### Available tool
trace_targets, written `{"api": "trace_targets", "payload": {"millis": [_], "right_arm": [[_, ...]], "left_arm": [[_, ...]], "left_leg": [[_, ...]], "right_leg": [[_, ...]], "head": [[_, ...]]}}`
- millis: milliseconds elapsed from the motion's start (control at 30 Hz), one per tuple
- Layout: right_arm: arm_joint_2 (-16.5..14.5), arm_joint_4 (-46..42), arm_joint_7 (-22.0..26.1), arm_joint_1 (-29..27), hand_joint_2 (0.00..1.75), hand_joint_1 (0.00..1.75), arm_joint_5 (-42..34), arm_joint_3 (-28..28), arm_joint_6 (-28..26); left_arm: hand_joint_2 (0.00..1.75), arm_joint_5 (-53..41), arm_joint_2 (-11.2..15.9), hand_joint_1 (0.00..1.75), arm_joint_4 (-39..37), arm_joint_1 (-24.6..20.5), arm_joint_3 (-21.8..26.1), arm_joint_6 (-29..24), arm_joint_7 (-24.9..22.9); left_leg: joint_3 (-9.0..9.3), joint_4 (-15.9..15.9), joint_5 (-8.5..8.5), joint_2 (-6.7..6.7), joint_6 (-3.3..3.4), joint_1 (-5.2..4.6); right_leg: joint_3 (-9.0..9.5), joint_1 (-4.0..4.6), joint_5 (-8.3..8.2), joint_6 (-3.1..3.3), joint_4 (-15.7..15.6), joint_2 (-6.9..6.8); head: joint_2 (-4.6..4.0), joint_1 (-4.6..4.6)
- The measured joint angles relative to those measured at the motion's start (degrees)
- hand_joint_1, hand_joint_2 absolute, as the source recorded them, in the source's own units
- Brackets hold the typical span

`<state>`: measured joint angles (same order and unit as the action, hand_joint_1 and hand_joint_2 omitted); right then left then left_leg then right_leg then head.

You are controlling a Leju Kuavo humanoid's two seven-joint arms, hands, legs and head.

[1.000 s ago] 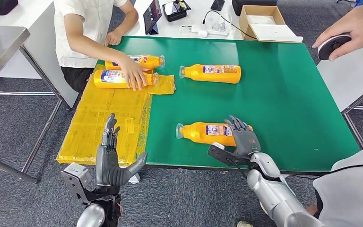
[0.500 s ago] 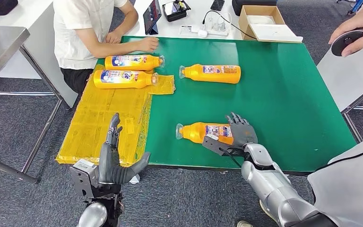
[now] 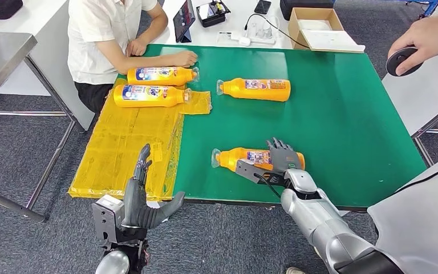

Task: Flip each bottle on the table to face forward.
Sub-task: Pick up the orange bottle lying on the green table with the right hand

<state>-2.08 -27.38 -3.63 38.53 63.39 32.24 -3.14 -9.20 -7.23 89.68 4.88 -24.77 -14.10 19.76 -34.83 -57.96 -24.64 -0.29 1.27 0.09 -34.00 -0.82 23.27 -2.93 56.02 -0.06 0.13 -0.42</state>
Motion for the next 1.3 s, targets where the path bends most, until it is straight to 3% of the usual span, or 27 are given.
{"api": "trace_targets", "payload": {"millis": [33,133,167,267,400,667,867,1033,1300], "right_arm": [[0.0,0.0,0.0,0.0,1.75,0.26,0.0,0.0,0.0],[0.0,0.3,0.0,0.1,1.75,1.54,-0.8,0.0,0.7],[0.0,0.5,0.2,0.2,1.75,1.64,-1.4,0.0,1.1],[0.3,1.3,1.4,0.5,1.75,1.62,-3.4,-0.2,2.1],[0.9,2.2,3.0,0.5,1.75,1.75,-5.5,-0.9,2.2],[1.4,3.4,4.5,0.3,1.75,1.75,-7.5,-2.3,2.3],[2.2,3.4,14.7,-0.8,1.75,1.75,-15.3,-5.3,6.3],[2.6,1.4,25.1,-3.6,1.75,1.75,-26.0,-8.6,10.5],[2.6,-4.0,26.4,-7.8,1.75,1.75,-30.4,-11.3,11.0]], "left_arm": [[1.75,0.0,0.0,0.00,0.0,0.0,0.0,0.0,0.0],[1.75,-0.2,0.0,0.00,0.0,0.0,0.0,0.1,0.0],[1.75,-0.2,0.0,0.00,0.0,0.0,0.0,0.1,-0.1],[1.75,-0.3,0.0,0.00,-0.1,-0.3,0.0,0.6,0.0],[1.75,0.0,0.0,0.00,-0.3,-0.6,0.0,1.2,0.0],[1.75,0.9,0.1,0.00,-0.8,-0.7,0.0,2.5,0.1],[1.75,4.0,0.5,0.00,-1.9,-1.1,0.1,4.6,0.6],[1.75,7.7,0.3,0.00,-2.3,-1.1,1.0,2.4,1.8],[1.75,9.4,-0.1,0.00,-2.3,-0.8,1.6,0.9,1.9]], "left_leg": [[0.02,0.0,0.00,0.00,0.00,0.00],[0.10,0.0,0.00,0.01,0.00,0.00],[0.14,0.0,-0.01,0.01,-0.01,0.00],[0.27,0.0,-0.02,0.01,-0.02,0.00],[0.41,0.0,-0.04,0.00,-0.01,0.00],[0.66,0.0,-0.05,0.00,0.00,0.00],[1.46,0.0,-0.52,0.22,-0.14,0.07],[2.52,0.1,-1.14,0.86,-0.18,0.15],[2.92,0.1,-1.27,0.87,-0.23,0.20]], "right_leg": [[0.02,0.00,0.00,0.00,0.0,0.00],[0.07,0.00,0.00,0.00,0.0,0.00],[0.09,0.00,0.00,0.00,0.0,0.00],[0.18,0.01,0.01,0.01,0.0,0.01],[0.31,0.01,0.03,0.02,0.0,0.00],[0.51,0.00,0.04,0.02,-0.1,0.00],[0.77,0.10,0.23,0.18,-0.2,0.16],[1.64,0.22,0.57,0.31,-0.3,0.78],[1.99,0.26,0.72,0.25,-0.3,0.80]], "head": [[0.00,0.01],[0.00,-0.01],[0.00,-0.02],[0.00,-0.01],[0.00,0.01],[0.00,0.01],[0.00,0.02],[0.00,0.02],[0.00,0.01]]}}
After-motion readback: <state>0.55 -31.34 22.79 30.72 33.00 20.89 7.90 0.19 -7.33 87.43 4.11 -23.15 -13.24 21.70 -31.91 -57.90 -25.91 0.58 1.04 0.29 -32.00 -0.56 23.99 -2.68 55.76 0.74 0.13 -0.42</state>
